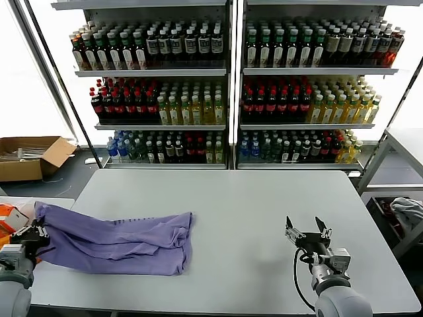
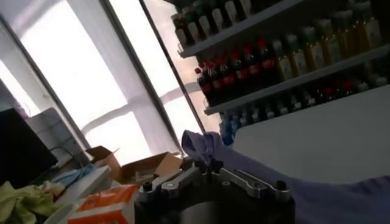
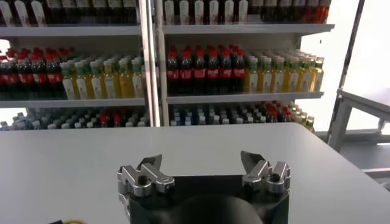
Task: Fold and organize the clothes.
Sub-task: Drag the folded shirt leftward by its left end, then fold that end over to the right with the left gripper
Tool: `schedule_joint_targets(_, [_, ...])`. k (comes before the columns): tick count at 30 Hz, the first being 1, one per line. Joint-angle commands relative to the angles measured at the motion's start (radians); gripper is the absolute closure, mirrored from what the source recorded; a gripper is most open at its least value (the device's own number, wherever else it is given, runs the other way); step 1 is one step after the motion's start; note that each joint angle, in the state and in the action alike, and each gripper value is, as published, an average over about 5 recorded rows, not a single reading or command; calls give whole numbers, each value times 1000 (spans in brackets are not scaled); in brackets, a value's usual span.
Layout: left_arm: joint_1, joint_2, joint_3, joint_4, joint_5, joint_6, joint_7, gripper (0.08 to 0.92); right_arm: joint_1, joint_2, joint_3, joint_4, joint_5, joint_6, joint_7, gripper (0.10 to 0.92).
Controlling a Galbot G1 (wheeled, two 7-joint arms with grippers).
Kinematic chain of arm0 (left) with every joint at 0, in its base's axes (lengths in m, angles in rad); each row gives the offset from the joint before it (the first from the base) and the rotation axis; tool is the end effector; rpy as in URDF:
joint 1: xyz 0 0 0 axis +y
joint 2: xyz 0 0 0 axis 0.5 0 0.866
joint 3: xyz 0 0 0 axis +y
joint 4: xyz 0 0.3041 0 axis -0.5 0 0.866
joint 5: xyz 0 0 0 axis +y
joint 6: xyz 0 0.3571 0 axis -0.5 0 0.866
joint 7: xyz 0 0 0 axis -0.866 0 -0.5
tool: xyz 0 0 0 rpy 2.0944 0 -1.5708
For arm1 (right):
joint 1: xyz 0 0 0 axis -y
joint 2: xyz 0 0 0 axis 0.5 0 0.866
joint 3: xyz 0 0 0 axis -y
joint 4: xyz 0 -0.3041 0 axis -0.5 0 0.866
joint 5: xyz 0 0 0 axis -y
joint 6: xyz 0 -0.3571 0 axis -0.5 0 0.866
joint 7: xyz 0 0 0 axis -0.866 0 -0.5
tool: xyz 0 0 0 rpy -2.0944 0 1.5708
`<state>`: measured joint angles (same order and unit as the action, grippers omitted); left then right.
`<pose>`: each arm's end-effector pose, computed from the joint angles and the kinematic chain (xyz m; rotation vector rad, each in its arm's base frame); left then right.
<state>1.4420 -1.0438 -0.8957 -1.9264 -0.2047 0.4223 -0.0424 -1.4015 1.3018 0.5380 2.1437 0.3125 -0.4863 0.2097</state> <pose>0.2516 0.1956 -0.2069 0.3727 -2.7334 -0.5401 0.2448 -0.0335 -0.2030 -0.0815 -2.8533 0.0032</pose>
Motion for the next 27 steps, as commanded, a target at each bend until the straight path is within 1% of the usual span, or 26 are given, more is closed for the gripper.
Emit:
schedule_joint_targets(1, [-24, -134, 293, -119, 21, 46, -26, 907, -25, 7, 9, 22, -1, 0, 4, 203])
schedule_joint_targets(5, [-59, -176, 378, -132, 24, 76, -36, 907, -35, 19, 8, 28, -5, 1, 4, 203])
schedule_joint_targets(9, [-84, -205, 429, -123, 52, 80, -37, 907, -43, 31, 2, 28, -21, 9, 1, 203])
schedule_joint_targets(16, [-87, -217, 470, -120, 64, 77, -35, 907, -60, 40, 1, 27, -33, 19, -1, 203])
schedule_joint_targets(27, [-93, -260, 515, -113, 85, 73, -32, 907, -79, 44, 3, 26, -37, 36, -4, 203])
